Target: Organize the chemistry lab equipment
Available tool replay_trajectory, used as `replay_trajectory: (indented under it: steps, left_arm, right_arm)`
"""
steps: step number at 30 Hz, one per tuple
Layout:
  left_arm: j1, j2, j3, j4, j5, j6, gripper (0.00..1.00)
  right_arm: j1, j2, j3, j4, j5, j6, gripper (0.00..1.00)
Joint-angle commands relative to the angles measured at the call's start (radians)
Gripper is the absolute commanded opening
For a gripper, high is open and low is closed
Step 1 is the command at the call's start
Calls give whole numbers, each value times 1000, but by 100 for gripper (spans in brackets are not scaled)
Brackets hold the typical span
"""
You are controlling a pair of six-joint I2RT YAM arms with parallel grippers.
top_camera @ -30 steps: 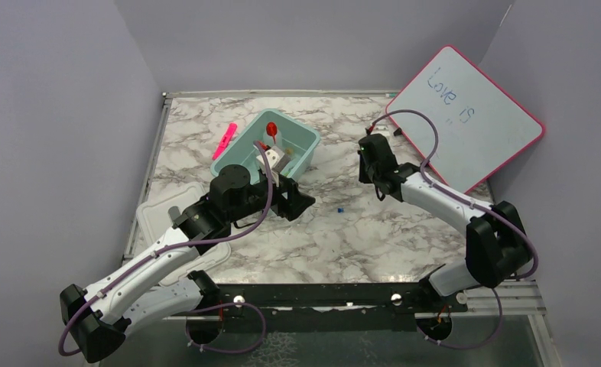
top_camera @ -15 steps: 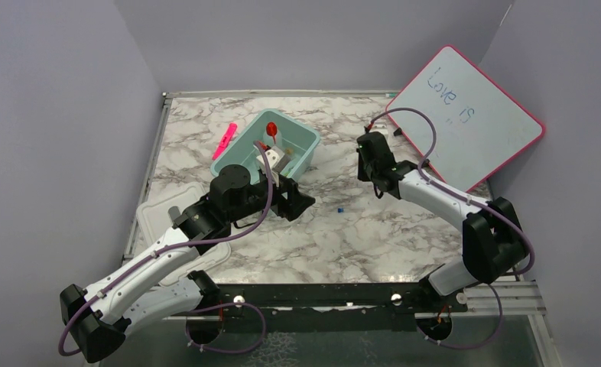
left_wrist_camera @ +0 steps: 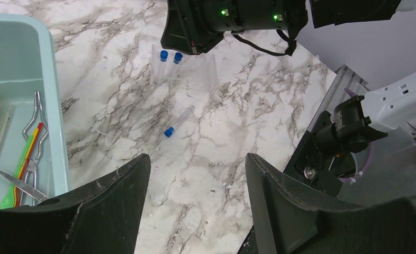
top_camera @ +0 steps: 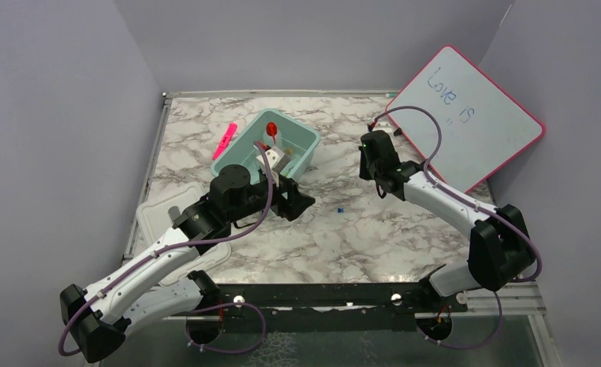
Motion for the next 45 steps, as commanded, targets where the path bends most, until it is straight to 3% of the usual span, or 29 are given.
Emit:
replay_trajectory:
  steps: [1,12,36,45]
  left_arm:
    - [0,-4,4,19,7,5,69]
    - [0,-3,4,16,6,7,69]
    - [0,1,7,16,11,8,69]
    - [0,2,9,15,9,9,69]
  right_arm:
    - [-2,-6,0,-5,-13,-4,17]
    - [-2,55,1,8,-11,1,17]
    - [-2,-3,-49,-19,3,24,14]
    - [-2,-40,11,-36,2,8,21]
